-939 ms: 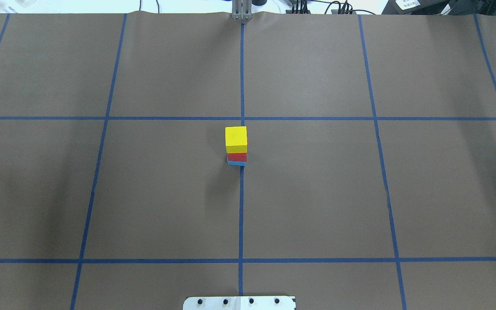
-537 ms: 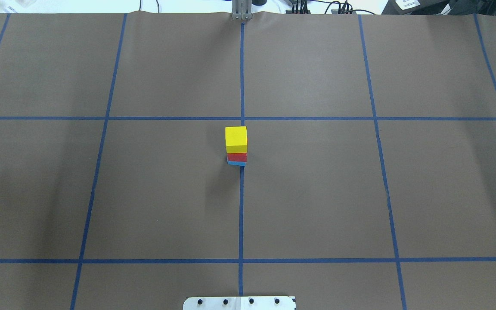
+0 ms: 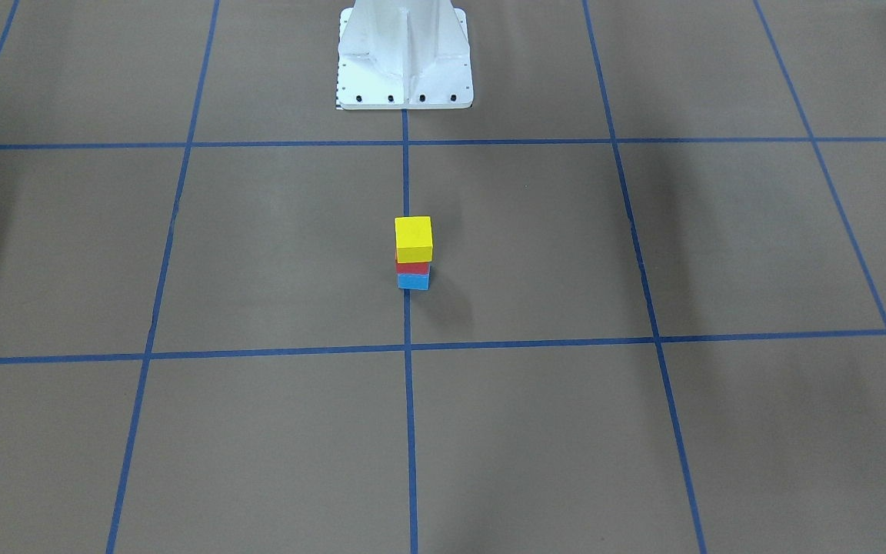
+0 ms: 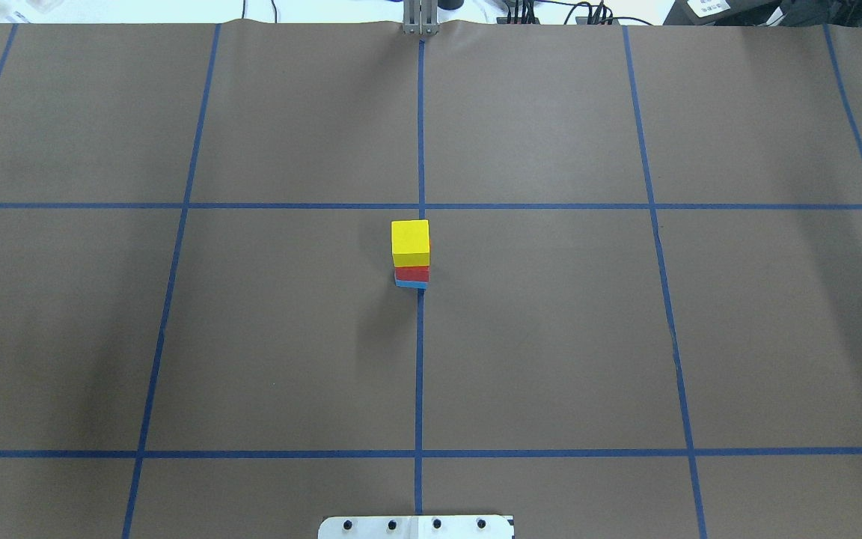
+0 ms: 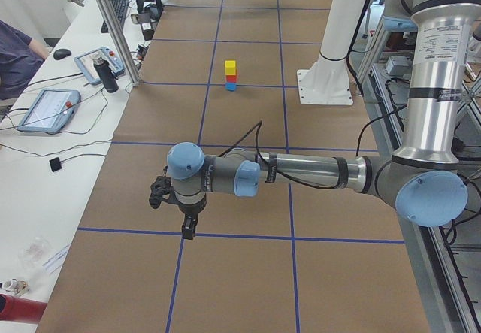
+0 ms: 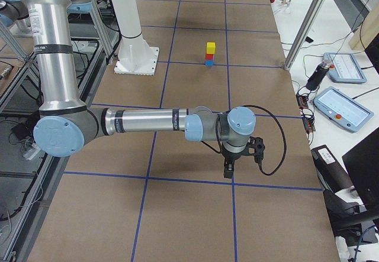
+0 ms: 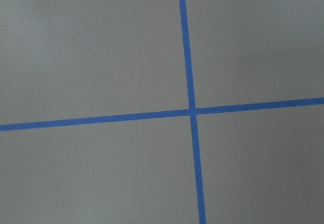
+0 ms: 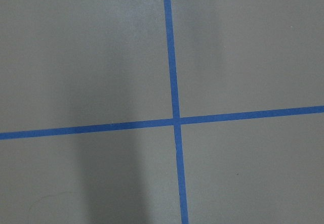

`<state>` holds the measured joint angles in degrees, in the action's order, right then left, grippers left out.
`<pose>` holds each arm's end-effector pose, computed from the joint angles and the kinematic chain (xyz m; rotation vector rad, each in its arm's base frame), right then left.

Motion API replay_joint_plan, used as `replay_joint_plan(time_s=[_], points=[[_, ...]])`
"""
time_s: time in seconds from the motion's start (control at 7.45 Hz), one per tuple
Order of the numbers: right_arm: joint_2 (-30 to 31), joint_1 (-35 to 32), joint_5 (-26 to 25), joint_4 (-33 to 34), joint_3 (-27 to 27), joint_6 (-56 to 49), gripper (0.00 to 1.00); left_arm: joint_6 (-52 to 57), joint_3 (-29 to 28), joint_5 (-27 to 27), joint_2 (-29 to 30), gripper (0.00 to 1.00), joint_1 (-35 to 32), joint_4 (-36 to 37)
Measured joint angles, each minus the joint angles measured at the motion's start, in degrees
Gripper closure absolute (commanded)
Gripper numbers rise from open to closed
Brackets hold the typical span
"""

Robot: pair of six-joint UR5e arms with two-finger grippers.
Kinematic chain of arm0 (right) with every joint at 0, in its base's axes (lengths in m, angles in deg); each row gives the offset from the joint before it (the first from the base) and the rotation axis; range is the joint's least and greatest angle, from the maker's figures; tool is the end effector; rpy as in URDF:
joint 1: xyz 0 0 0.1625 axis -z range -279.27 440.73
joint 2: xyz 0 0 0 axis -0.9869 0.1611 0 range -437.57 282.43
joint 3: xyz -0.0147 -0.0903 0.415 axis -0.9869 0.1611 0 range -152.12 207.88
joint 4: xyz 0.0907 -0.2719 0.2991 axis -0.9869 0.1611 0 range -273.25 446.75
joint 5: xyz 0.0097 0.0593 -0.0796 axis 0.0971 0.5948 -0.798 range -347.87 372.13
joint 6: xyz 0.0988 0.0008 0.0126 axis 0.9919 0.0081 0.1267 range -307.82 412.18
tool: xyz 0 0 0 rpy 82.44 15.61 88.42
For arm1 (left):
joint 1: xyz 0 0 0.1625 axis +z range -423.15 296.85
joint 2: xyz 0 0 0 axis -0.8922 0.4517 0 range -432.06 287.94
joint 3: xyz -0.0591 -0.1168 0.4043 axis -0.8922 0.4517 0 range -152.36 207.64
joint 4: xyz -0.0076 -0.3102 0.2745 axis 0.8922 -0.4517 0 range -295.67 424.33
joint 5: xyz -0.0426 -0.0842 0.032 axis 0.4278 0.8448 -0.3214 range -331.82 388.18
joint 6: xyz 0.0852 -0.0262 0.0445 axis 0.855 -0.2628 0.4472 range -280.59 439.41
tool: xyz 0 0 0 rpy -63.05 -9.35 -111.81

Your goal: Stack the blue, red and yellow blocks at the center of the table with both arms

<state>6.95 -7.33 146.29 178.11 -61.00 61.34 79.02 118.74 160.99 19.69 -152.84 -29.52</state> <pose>0.0458 -0.5369 0.6219 -0.0250 -0.7720 0.0995 -0.0629 -0.5125 0.6288 0.1068 0.7470 0.0425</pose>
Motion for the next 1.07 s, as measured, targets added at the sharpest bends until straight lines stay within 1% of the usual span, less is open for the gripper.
replay_joint_plan(time_s=[1.07], points=[[2.8,-2.2,0.4,-0.3,0.0,-0.8,0.01,-0.3,0.2,-0.3,-0.4,0.00,0.0,0.1]])
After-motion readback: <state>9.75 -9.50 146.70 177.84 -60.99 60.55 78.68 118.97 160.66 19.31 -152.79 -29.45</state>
